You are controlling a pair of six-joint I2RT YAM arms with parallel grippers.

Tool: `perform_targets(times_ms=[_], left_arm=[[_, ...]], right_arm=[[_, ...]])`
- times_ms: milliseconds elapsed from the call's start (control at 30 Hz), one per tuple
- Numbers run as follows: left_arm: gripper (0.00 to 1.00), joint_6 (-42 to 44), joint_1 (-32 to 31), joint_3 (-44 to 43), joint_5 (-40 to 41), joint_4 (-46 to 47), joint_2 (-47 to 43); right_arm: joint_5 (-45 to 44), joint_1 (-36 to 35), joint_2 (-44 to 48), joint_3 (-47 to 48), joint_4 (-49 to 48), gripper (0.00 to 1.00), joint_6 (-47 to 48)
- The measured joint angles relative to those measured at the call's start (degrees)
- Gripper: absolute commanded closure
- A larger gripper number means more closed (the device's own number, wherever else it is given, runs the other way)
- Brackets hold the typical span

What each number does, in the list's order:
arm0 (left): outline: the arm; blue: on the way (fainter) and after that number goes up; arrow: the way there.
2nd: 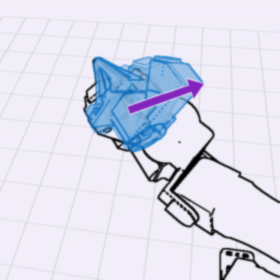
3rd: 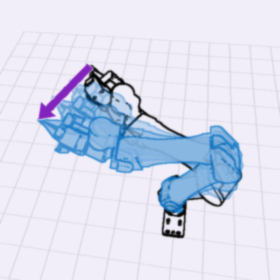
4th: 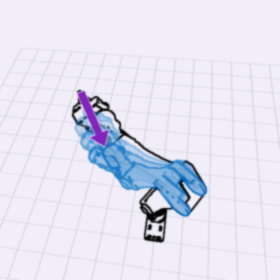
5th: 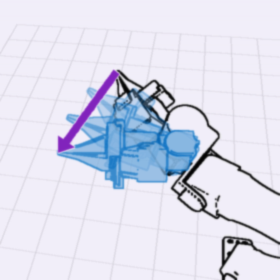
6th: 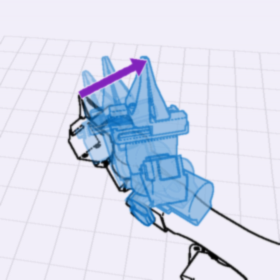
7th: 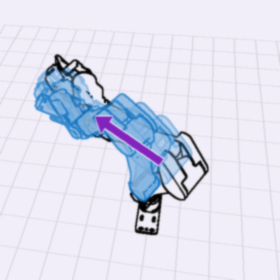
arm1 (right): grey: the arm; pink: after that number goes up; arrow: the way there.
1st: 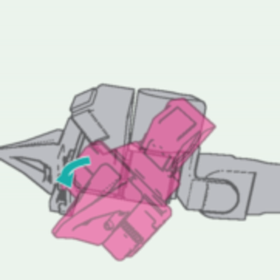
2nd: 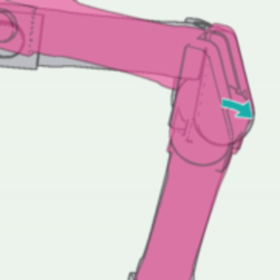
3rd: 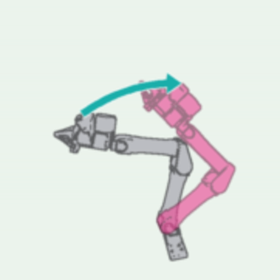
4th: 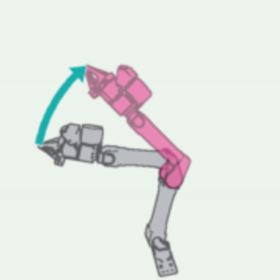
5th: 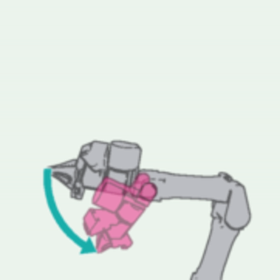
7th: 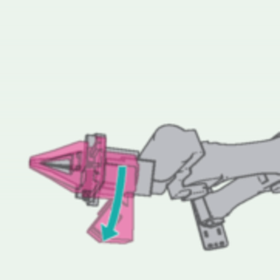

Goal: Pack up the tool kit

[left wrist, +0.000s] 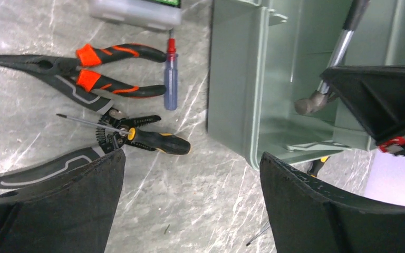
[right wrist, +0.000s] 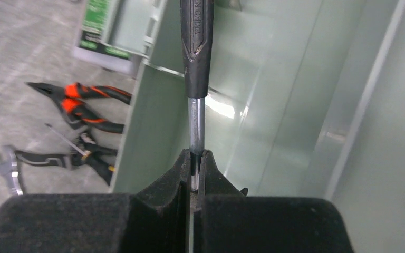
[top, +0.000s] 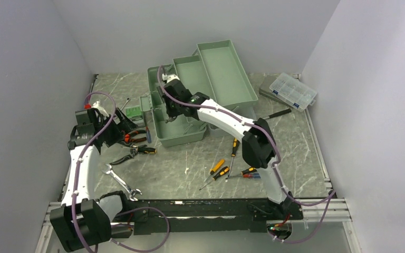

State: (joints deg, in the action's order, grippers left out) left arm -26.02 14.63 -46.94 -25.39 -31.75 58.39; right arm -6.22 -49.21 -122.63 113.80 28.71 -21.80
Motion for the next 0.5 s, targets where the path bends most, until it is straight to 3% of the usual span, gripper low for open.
perform_targets(times_ms=[100, 267, 500], left_arm=[[0.01, -0.17, 0.35, 0.0, 1.29, -0.83, 1.53], [0.08, -1.11, 0.39, 0.09, 3.23, -1.07, 5.46], [0.12, -8.28, -0.09, 8.48, 6.19, 1.18, 5.92]], right_arm=[[-0.94, 0.0, -3.28, 0.37, 1.57, 1.0, -0.15], [-2.36, 0.0, -4.46, 1.03, 1.6, 0.71, -0.79], [-2.8, -0.17, -4.5, 1.01, 1.16, 0.64, -0.61]])
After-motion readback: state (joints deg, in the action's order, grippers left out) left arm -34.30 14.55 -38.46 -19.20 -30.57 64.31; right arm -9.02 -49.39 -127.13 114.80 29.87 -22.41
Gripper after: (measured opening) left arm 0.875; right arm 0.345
